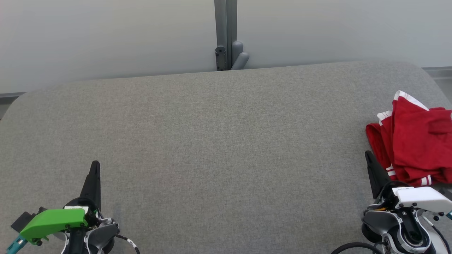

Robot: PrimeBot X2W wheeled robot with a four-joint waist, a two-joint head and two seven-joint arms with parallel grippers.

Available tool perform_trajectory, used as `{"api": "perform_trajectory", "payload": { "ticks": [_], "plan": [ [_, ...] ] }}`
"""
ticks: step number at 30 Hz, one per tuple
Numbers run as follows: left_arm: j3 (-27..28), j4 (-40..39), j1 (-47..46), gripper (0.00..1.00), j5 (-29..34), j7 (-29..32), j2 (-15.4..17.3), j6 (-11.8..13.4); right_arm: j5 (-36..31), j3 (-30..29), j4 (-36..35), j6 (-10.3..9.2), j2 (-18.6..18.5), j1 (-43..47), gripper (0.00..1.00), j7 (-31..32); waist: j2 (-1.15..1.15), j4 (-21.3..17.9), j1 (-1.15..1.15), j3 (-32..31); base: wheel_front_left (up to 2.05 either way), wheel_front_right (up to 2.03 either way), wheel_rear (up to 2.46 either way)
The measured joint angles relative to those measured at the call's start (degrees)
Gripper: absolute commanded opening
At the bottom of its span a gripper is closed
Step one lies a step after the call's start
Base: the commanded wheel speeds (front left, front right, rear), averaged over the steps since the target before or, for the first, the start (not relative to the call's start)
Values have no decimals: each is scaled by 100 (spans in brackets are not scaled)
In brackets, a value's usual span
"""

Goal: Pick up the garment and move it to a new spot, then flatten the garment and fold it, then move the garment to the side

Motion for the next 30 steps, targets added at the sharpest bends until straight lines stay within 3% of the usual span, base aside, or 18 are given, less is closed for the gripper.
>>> {"api": "perform_trajectory", "payload": {
  "ticks": [30],
  "plan": [
    [13,0,-2,0,11,15,-12,0,0,1,1,0,0,0,0,0,0,0,0,0,0,0,0]
  ]
}}
